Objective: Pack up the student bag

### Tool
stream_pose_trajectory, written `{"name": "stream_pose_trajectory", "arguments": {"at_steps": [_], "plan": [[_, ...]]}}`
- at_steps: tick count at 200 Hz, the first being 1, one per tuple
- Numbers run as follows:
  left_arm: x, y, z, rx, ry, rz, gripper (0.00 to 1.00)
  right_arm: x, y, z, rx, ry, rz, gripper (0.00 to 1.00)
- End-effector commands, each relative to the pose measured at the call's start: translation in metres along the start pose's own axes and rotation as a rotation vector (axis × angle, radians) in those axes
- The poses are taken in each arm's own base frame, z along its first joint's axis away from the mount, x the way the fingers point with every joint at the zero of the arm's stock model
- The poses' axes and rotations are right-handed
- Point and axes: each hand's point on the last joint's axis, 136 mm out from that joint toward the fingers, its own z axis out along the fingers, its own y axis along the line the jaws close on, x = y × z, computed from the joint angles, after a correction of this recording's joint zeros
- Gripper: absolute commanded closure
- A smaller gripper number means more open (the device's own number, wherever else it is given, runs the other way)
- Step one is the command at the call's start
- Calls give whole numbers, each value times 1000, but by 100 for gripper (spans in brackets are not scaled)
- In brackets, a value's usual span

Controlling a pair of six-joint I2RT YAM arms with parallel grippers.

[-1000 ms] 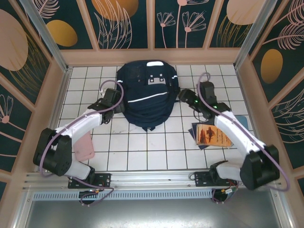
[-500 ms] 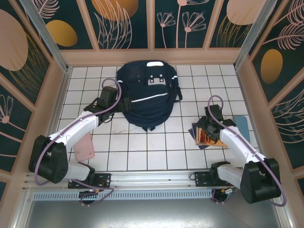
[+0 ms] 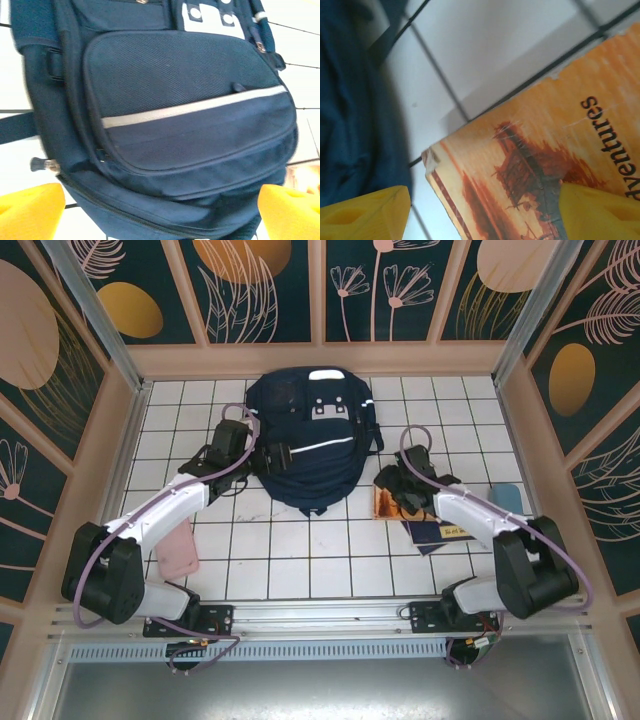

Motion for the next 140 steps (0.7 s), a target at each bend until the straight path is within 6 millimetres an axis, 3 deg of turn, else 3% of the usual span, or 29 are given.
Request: {"name": "stream_pose_trajectory", "arguments": {"at_steps": [1, 17, 36, 40, 52, 76, 107, 140], "plan": [[-3, -33, 2, 104, 8, 4, 1, -10, 17, -13, -20, -10, -44, 22], [2, -45, 4, 123, 22, 25, 2, -35, 6, -29, 36, -77, -82, 20], [13, -51, 9, 125, 49, 31, 1, -58, -21, -38, 88, -99, -98, 20], [3, -60, 6, 142, 27, 32, 1, -62, -26, -39, 95, -106, -105, 20], [5, -69, 9, 159, 32, 31, 2, -74, -36, -40, 92, -111, -149, 20], [14, -92, 14, 204, 57, -3, 3, -80, -35, -26, 0, -5, -224, 20], [41, -120, 22, 249, 119, -51, 9, -84, -44, -8, 40, 46, -244, 17], [68, -142, 27, 302, 181, -80, 18, -69, -45, 0, -3, 91, -237, 15]]}}
